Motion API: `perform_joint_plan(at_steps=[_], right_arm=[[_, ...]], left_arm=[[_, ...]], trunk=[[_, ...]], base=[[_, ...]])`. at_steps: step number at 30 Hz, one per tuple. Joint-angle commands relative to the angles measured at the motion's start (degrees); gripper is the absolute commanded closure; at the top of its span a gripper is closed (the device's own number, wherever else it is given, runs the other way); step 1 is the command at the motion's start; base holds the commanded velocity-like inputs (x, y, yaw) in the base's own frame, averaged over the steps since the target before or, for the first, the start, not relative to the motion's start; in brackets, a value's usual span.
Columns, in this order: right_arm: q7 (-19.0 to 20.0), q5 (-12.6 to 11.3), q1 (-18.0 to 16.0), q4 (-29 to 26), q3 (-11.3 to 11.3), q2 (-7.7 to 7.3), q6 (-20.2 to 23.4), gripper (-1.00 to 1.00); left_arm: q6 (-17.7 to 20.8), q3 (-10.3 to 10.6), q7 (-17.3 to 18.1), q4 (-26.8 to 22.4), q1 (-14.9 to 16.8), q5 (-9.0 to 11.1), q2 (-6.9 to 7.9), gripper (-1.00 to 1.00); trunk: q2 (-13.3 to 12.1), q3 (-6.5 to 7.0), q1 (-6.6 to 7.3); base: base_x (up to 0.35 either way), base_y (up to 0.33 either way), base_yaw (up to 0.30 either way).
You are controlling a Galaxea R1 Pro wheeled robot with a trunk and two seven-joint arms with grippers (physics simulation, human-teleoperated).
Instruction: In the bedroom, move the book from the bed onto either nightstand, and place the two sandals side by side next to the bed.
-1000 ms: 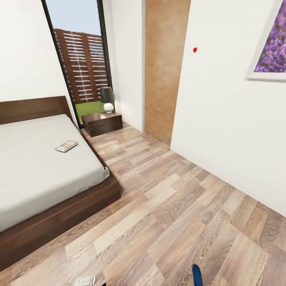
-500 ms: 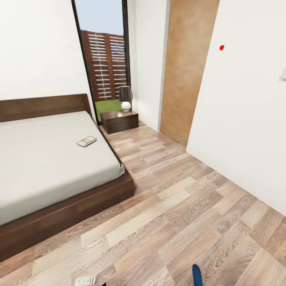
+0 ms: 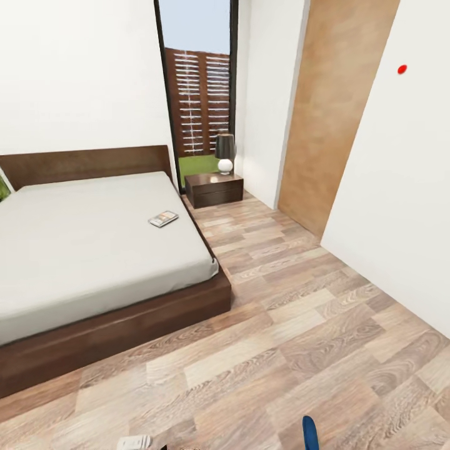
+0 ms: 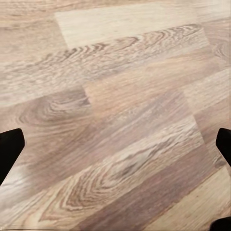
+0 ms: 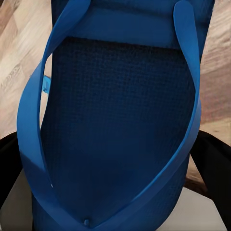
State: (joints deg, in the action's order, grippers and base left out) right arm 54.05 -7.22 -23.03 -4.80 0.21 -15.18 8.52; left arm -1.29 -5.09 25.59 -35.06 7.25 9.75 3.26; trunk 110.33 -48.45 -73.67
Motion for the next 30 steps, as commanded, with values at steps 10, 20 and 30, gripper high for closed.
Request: perform_joint_plan(at_steps=[10, 20, 30], right_arm=[[0.2, -0.5, 0.0, 0.0, 0.0, -0.02, 0.6, 1.00], [0.2, -0.5, 0.0, 0.0, 0.0, -0.02, 0.6, 1.00], [0.2, -0.5, 0.0, 0.0, 0.0, -0.02, 0.6, 1.00]], left_arm=[[0.0, -0.1, 0.3, 0.1, 0.1, 0.3, -0.49, -1.00], [0.0, -0.1, 0.3, 0.1, 0.0, 0.3, -0.71, -1.00], [-0.1, -0.1, 0.3, 0.1, 0.1, 0.3, -0.72, -1.00]], trunk=[[0.0, -0.23, 0.01], [0.0, -0.42, 0.01], [0.0, -0.62, 0.01]], base=[[0.009, -0.008, 0.276], [0.150, -0.137, 0.276], [0.026, -0.026, 0.276]])
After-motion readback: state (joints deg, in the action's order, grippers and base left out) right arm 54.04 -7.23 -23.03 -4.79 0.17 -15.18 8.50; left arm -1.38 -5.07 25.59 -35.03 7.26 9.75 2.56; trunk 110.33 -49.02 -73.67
